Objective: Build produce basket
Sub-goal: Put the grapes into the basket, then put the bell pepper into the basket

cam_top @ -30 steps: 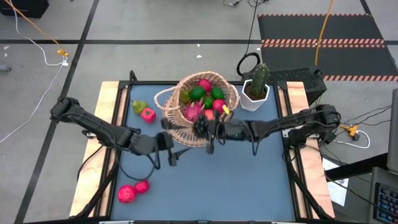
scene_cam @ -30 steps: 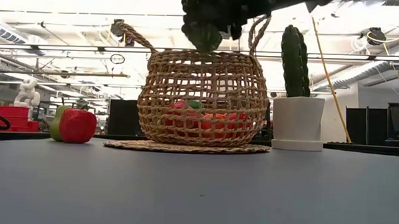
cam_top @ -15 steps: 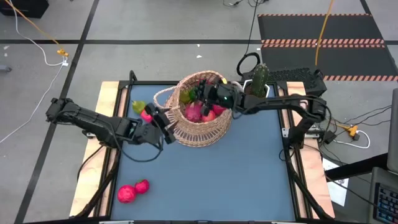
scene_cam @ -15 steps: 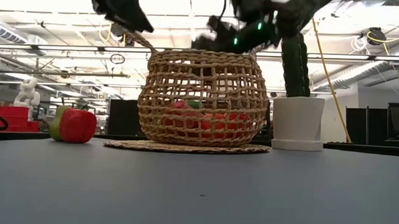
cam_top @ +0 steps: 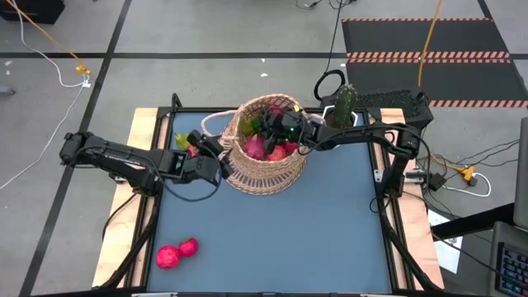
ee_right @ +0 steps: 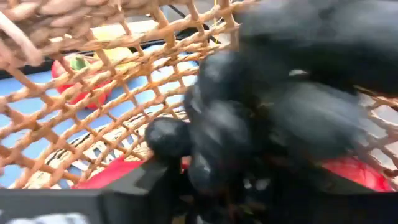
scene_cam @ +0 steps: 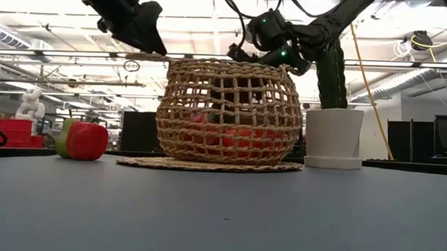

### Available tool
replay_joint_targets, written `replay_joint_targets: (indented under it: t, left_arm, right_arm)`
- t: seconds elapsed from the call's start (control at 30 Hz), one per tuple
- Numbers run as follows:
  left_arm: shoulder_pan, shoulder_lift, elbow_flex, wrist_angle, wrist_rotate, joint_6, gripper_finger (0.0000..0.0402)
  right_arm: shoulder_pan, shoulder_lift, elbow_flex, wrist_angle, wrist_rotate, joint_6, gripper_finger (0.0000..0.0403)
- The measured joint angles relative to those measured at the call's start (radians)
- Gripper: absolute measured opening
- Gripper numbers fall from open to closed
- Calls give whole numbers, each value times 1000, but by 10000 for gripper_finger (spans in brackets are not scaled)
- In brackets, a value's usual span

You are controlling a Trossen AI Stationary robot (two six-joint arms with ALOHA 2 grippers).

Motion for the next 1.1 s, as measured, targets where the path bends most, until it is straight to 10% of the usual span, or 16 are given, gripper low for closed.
replay_joint_targets:
  t: [0.4, 0.8, 1.0, 1.1]
  left_arm:
    - [5, 0, 0, -157, 12, -84, 247]
    - [5, -40, -1, -180, -8, -123, 236]
    - [-54, -150, -1, -278, 148, -210, 236]
    - [-105, -203, -1, -353, 108, -256, 236]
  right_arm:
    - [28, -134, -2, -103, -6, 72, 301]
    - [172, -336, -73, -119, -7, -32, 306]
    - [334, -437, -210, -132, 1, 17, 306]
    - [437, -535, -270, -168, 140, -17, 306]
